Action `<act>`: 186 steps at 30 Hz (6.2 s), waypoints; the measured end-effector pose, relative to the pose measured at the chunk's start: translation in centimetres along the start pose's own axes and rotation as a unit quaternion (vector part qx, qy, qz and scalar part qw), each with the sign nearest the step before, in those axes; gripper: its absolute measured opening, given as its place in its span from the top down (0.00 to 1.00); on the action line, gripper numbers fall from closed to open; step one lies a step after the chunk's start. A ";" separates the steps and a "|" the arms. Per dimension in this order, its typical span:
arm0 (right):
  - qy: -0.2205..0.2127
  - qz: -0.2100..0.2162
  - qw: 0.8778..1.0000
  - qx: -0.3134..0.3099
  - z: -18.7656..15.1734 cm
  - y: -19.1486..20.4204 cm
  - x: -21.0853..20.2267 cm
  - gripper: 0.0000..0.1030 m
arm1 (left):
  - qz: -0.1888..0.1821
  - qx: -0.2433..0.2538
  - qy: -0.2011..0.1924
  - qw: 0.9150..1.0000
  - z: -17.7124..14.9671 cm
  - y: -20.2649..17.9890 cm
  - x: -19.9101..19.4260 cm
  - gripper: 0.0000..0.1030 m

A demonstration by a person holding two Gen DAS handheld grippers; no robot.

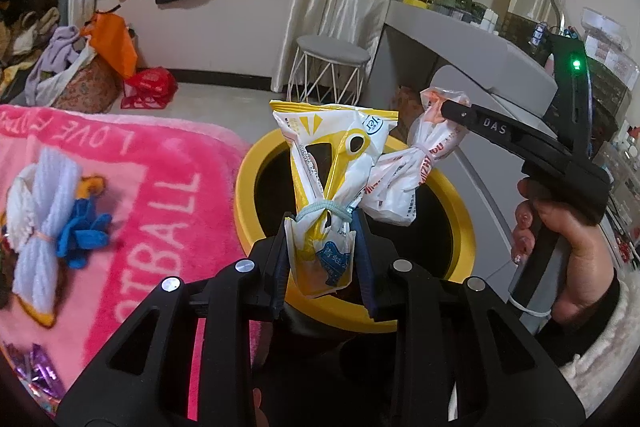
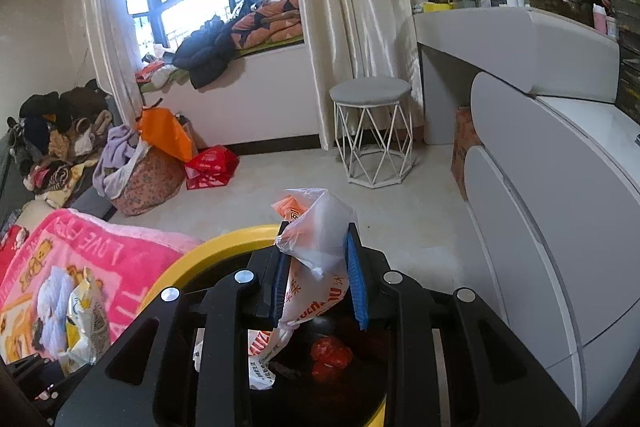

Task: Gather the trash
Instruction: 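Carry the wrapper and white bag over the yellow bin and open both tools, then move both open tools back over the remaining trash on the blanket, then grasp the green snack packet with the left tool while the right tool grasps the red candy wrapper, then carry the green packet and red wrapper over the yellow bin and open both tools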

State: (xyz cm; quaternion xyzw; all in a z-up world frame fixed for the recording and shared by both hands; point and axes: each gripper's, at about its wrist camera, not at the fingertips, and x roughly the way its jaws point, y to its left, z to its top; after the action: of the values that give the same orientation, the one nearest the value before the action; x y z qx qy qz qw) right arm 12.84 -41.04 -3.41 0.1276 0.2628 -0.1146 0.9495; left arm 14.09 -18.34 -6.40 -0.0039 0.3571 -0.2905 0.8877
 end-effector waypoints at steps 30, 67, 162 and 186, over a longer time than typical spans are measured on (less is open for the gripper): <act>0.025 0.033 0.999 0.007 -0.7 1.6 0.8 0.33 | 0.035 -0.058 -0.031 0.997 0.0 2.6 -1.7 0.10; 0.018 0.180 0.978 -0.107 -1.9 15.2 -5.1 0.25 | 0.169 -0.126 -0.123 0.970 -1.9 11.4 -13.7 0.10; 0.222 0.380 0.829 -0.345 -14.9 29.7 -8.2 0.85 | 0.198 -0.296 -0.067 0.932 -8.5 26.6 -18.3 0.72; 0.176 0.345 0.880 -0.275 -10.2 26.0 -7.3 0.85 | 0.152 -0.232 -0.080 0.957 -4.0 20.9 -16.5 0.72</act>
State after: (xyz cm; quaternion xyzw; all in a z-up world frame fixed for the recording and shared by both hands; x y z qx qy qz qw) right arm 9.34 -12.37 -3.26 -0.0380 0.3859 0.3214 0.8639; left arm 12.75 8.45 -3.44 -0.1789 0.3393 -0.0600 0.9216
